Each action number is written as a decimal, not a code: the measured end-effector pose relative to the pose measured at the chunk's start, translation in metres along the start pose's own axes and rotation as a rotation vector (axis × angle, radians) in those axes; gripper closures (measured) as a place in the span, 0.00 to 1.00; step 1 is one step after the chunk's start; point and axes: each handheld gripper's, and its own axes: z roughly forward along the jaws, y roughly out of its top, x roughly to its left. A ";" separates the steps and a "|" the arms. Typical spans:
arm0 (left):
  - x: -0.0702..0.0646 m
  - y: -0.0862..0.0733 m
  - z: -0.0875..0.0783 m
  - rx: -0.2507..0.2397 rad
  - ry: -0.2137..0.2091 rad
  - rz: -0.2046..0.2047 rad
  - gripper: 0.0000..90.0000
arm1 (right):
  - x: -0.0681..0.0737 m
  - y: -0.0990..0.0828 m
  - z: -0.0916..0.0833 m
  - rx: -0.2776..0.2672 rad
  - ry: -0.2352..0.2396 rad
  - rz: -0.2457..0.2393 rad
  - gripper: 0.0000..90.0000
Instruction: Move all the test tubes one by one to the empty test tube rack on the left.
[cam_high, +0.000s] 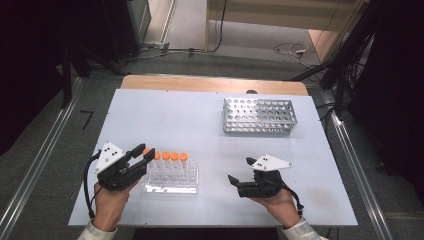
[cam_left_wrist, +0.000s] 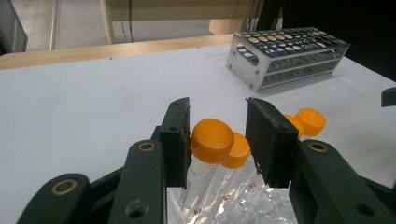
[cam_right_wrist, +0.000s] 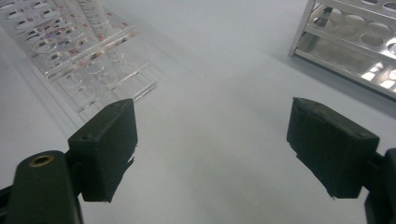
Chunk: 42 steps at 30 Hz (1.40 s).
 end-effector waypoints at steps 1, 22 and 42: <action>0.000 0.000 0.000 -0.003 0.000 -0.001 0.66 | 0.000 0.000 0.000 -0.001 0.000 -0.001 0.17; 0.003 0.000 -0.002 -0.015 0.020 -0.021 0.57 | -0.002 0.000 -0.001 -0.003 -0.005 0.003 0.17; 0.020 -0.013 -0.016 -0.036 0.089 -0.091 0.33 | -0.036 -0.010 -0.019 -0.035 -0.097 0.083 0.17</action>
